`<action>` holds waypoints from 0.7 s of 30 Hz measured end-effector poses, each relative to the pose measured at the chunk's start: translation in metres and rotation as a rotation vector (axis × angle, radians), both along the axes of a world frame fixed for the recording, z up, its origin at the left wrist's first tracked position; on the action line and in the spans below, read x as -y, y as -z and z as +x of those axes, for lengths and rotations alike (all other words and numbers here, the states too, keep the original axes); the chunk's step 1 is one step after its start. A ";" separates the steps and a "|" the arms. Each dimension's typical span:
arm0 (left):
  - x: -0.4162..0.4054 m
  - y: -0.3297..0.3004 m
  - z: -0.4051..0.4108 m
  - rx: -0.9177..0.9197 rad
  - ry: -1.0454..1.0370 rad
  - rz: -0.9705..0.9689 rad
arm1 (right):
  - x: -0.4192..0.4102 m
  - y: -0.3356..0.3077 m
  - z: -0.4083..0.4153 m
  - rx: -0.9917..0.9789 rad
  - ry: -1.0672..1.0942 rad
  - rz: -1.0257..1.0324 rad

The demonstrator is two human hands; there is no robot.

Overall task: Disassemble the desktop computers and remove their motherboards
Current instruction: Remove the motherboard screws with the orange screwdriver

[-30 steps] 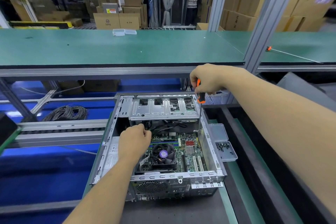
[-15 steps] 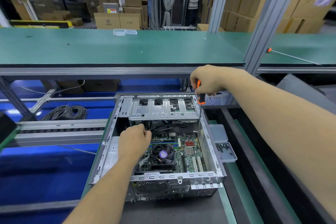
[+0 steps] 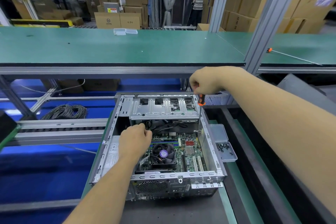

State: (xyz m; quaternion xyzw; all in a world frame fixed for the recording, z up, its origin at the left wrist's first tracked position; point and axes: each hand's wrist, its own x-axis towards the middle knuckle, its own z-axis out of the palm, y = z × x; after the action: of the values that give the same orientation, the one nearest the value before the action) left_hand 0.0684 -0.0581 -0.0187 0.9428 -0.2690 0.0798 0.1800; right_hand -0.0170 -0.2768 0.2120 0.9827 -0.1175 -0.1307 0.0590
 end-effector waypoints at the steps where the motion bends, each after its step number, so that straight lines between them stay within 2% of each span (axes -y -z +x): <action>1: 0.000 0.000 0.000 0.000 0.000 -0.001 | 0.000 -0.001 -0.002 -0.004 -0.024 0.090; 3: 0.000 0.000 0.000 0.000 0.000 -0.006 | -0.002 -0.002 -0.004 -0.031 -0.014 0.166; 6: 0.000 -0.001 -0.001 0.007 -0.003 -0.007 | -0.008 0.003 -0.002 -0.010 0.092 0.001; 8: 0.000 0.000 -0.001 0.009 -0.004 -0.003 | -0.011 0.003 0.001 0.001 0.087 -0.091; 13: 0.000 0.000 -0.001 0.007 -0.008 0.006 | -0.013 -0.004 0.000 -0.106 0.000 0.139; 17: 0.000 -0.001 -0.002 0.005 0.008 0.005 | -0.014 -0.007 -0.002 -0.140 0.073 -0.182; 18: 0.000 -0.001 -0.002 0.011 0.006 0.003 | -0.012 -0.007 -0.003 -0.137 0.069 -0.200; 21: -0.001 -0.001 -0.002 0.011 0.011 -0.005 | 0.001 -0.005 -0.004 -0.048 0.046 -0.003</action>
State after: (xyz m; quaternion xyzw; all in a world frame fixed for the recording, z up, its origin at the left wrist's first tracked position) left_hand 0.0669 -0.0575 -0.0180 0.9404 -0.2751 0.0848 0.1811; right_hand -0.0215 -0.2773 0.2173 0.9762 -0.1386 -0.1554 0.0604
